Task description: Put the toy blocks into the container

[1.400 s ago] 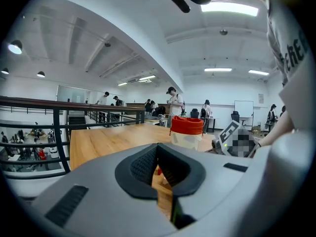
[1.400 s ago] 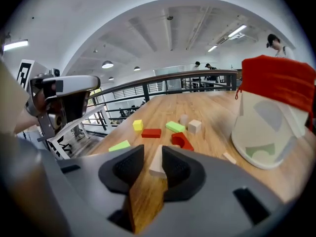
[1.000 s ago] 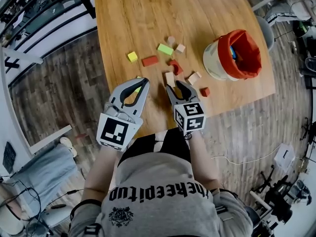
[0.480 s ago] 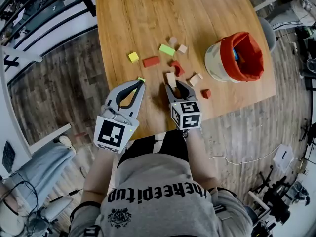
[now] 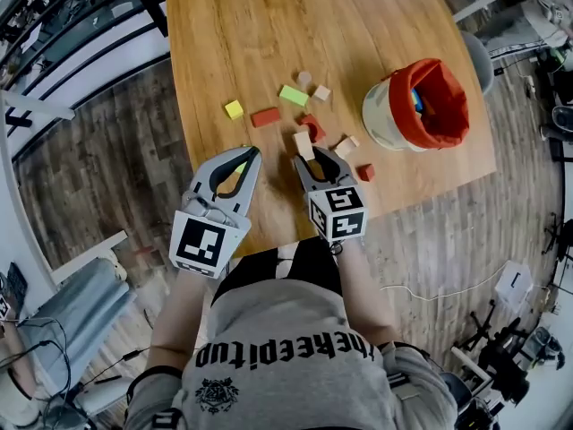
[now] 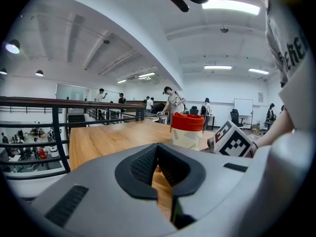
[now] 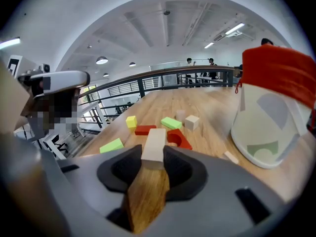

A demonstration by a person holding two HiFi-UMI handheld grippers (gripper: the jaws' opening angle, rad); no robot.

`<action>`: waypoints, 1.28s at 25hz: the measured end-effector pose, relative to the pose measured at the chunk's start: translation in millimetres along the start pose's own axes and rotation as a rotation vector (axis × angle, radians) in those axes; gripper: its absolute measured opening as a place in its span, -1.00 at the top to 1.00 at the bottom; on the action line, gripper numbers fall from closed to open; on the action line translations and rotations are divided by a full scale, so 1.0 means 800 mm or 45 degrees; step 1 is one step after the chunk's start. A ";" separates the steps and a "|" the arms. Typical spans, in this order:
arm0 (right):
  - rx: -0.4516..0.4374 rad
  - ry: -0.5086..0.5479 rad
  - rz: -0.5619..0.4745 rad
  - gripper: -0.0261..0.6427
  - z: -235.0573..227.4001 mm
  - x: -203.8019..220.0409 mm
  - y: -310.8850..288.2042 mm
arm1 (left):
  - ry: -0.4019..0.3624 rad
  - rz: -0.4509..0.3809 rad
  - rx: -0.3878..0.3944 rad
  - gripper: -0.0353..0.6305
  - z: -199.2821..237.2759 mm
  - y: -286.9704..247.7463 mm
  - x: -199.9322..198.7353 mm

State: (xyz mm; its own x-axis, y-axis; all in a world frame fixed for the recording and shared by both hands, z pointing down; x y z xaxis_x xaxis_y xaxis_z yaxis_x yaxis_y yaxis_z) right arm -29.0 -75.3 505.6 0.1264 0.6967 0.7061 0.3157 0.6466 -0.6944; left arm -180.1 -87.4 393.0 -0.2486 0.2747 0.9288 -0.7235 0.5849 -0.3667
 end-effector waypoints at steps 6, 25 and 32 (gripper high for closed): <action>-0.025 0.027 -0.103 0.48 -0.005 -0.037 0.038 | -0.023 -0.023 0.037 0.85 -0.018 -0.016 -0.017; 0.087 0.032 -0.346 0.48 -0.089 -0.095 0.165 | -0.116 -0.088 0.243 0.85 -0.111 -0.106 -0.078; 0.149 0.018 -0.385 0.48 -0.125 -0.097 0.202 | -0.150 -0.108 0.305 0.85 -0.147 -0.133 -0.101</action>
State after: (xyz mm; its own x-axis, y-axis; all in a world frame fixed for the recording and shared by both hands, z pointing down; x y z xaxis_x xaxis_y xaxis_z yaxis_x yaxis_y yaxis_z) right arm 106.7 -55.7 352.4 0.0563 0.4637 0.8842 0.2308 0.8556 -0.4633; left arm -7.3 -81.9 350.9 -0.2439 0.1340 0.9605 -0.8729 0.4012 -0.2776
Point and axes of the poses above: the fingertips, and each gripper's own axes: y backward along the fingers, z to its left, x out of its underside, the point moved 5 cm from there along y, backward along the fingers, and after that the axes turned 7 degrees about z, right-handed, at the moved point
